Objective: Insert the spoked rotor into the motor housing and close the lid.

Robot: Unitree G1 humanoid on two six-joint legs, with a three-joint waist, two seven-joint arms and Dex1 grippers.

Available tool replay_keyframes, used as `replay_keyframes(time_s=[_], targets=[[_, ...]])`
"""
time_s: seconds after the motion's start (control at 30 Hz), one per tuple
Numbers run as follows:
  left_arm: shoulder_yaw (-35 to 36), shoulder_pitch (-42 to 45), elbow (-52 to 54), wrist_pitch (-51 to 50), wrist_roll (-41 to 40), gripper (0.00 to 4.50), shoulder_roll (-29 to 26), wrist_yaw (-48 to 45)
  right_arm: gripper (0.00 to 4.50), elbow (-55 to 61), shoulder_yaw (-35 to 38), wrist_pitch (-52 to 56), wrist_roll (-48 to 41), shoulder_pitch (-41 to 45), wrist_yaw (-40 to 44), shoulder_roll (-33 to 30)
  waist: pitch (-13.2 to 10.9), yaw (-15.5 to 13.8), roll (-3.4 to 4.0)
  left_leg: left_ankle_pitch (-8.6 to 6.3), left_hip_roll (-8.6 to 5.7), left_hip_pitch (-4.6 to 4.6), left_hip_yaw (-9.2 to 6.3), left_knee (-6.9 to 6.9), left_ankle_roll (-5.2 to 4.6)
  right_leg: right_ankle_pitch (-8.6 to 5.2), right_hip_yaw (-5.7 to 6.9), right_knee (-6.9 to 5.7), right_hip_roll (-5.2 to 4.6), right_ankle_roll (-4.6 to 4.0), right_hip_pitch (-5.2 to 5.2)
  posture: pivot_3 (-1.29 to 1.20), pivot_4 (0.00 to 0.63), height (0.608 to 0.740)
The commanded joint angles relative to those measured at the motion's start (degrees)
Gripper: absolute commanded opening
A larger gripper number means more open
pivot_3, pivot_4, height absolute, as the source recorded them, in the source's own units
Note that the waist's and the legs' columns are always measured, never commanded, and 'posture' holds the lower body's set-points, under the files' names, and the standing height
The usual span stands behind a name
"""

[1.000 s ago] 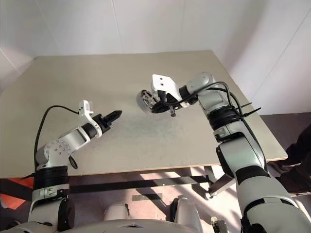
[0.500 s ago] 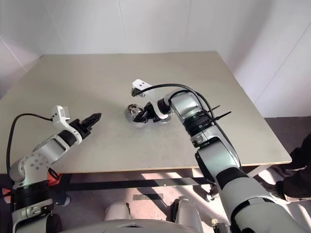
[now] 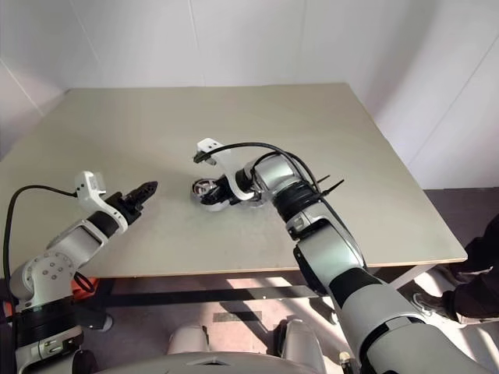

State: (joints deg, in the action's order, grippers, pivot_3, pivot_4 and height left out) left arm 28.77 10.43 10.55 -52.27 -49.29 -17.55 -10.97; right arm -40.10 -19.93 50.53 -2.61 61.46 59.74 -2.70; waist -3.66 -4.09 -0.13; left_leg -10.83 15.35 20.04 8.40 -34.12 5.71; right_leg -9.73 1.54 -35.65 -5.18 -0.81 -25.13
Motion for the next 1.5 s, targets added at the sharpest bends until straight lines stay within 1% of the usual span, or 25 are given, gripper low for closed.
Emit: replay_keyframes(time_s=[0.03,0.17,0.27,0.37,0.47,0.57,0.67,0.73,0.8,0.9,0.97,1.1,1.2,1.33,1.4,1.5], targets=[[-0.24,2.11,0.55,1.2,-0.55,2.09,-0.81,0.0,1.62,0.49,1.25,-1.37,-0.84,1.82,-0.32,-0.53,0.0,0.02,0.0,0.01,0.0,0.0,0.0,0.0,0.02,0.0,0.0,0.0,0.0,0.0,0.0,0.0,0.0,0.74],[-1.59,3.3,-0.63,0.92,0.01,2.09,-0.61,-0.14,3.0,5.79,2.01,1.35,-2.66,2.08,1.23,-1.99,0.0,0.04,0.0,0.04,0.01,-0.04,-0.01,0.02,0.08,0.0,0.0,-0.03,0.01,0.0,-0.01,0.0,0.0,0.74],[-2.92,3.9,-1.34,0.73,0.06,2.09,-0.19,-0.49,3.0,10.76,4.71,3.9,-4.71,2.64,0.56,-4.1,0.0,0.01,0.0,0.05,0.02,-0.03,-0.01,0.05,0.08,0.0,-0.02,-0.03,0.01,0.0,-0.02,0.0,0.0,0.74],[-5.01,5.17,-2.47,0.32,-0.08,2.09,0.26,-1.34,3.0,13.04,7.12,1.42,-4.09,1.27,-2.43,-8.23,0.01,-0.37,-0.02,0.06,0.02,-0.02,-0.01,0.06,0.1,0.0,-0.02,-0.01,0.01,0.0,0.0,0.0,0.0,0.74],[-7.56,6.95,-4.41,0.26,0.58,2.09,0.52,-2.4,3.0,11.62,7.2,-5.7,-0.57,-1.75,-6.8,-13.9,0.04,-1.36,-0.06,0.07,-0.03,-0.04,-0.01,0.03,0.11,0.0,-0.03,0.02,-0.01,0.0,0.05,0.0,0.0,0.74],[-11.23,11.35,-9.57,0.33,2.02,2.09,1.17,-4.53,3.0,12.46,7.5,-9.06,1.69,-8.22,-8.58,-21.68,0.06,-2.28,-0.1,0.09,-0.04,-0.07,-0.01,0.01,0.16,0.0,-0.04,0.02,-0.03,0.01,0.15,0.0,0.0,0.74],[-13.05,14.27,-13.42,0.85,3.41,2.09,1.39,-6.44,3.0,15.96,7.26,-8.86,1.73,-12.52,-9.38,-24.44,0.03,-1.91,-0.05,0.15,-0.09,-0.03,0.03,-0.01,0.24,0.0,-0.08,0.05,-0.05,0.04,0.21,0.0,0.0,0.74],[-15.05,18.33,-18.94,2.17,5.59,2.09,2.45,-8.06,3.0,20.87,8.48,-4.62,-0.19,-16.42,-9.32,-25.29,0.03,-1.27,-0.04,0.19,-0.1,0.05,0.05,0.04,0.3,0.0,-0.1,0.01,-0.02,0.04,0.14,0.0,0.0,0.74],[-16.94,21.51,-23.8,3.79,8.27,2.09,3.17,-9.54,3.0,24.81,10.95,1.3,-2.94,-18.66,-10.05,-24.56,0.02,-1.02,-0.02,0.25,-0.08,0.04,0.04,0.15,0.4,0.0,-0.09,-0.01,0.01,0.04,0.08,0.0,0.0,0.74],[-19.96,25.14,-29.79,3.9,11.51,2.09,3.66,-11.37,3.0,29.73,19.36,15.58,-9.76,-20.09,-13.1,-20.64,0.03,-0.75,-0.01,0.29,-0.08,-0.03,0.06,0.22,0.44,0.01,-0.13,-0.05,0.03,0.04,0.04,0.0,0.0,0.74],[-20.96,26.37,-32.24,3.56,13.0,2.09,3.4,-12.06,3.0,32.99,24.05,22.68,-12.88,-21.37,-15.29,-18.32,0.04,-0.94,0.0,0.29,-0.09,-0.04,0.06,0.24,0.45,0.01,-0.12,-0.05,0.01,0.04,0.07,0.0,0.0,0.74],[-20.74,25.9,-32.73,2.54,14.13,2.09,2.47,-13.18,3.0,38.46,30.71,32.76,-17.33,-23.34,-18.75,-14.83,0.04,-1.64,0.0,0.29,-0.11,-0.06,0.06,0.25,0.44,0.01,-0.11,0.03,-0.04,0.03,0.16,0.0,0.0,0.74],[-20.22,21.95,-28.54,0.12,13.39,2.09,1.24,-13.86,3.0,41.26,36.29,39.3,-19.43,-24.35,-21.42,-11.78,0.08,-1.41,0.05,0.3,-0.12,-0.1,0.06,0.28,0.46,0.01,-0.12,0.03,-0.04,0.03,0.17,0.0,0.0,0.74],[-19.86,17.93,-23.56,-2.17,12.78,2.09,0.3,-14.17,3.0,39.43,43.01,41.96,-21.35,-24.84,-26.43,-8.32,0.16,-1.57,0.16,0.44,-0.15,-0.5,0.09,0.77,0.7,-0.01,-0.11,0.12,-0.03,0.05,0.4,0.0,0.0,0.74],[-19.91,17.18,-22.19,-2.73,12.89,2.09,0.34,-13.98,3.0,37.26,47.01,41.97,-22.92,-24.19,-29.9,-6.09,0.21,-1.6,0.24,0.48,-0.2,-0.68,0.09,0.96,0.76,-0.21,-0.11,0.17,-0.03,0.38,0.5,0.0,0.0,0.74],[-20.32,16.96,-20.87,-3.21,13.36,2.09,0.7,-13.65,3.0,34.8,52.67,41.97,-25.22,-22.91,-35.97,-2.35,0.24,-1.58,0.29,0.5,-0.32,-0.84,0.08,1.02,0.78,-0.28,-0.16,0.19,-0.09,0.49,0.61,0.0,0.0,0.74]])
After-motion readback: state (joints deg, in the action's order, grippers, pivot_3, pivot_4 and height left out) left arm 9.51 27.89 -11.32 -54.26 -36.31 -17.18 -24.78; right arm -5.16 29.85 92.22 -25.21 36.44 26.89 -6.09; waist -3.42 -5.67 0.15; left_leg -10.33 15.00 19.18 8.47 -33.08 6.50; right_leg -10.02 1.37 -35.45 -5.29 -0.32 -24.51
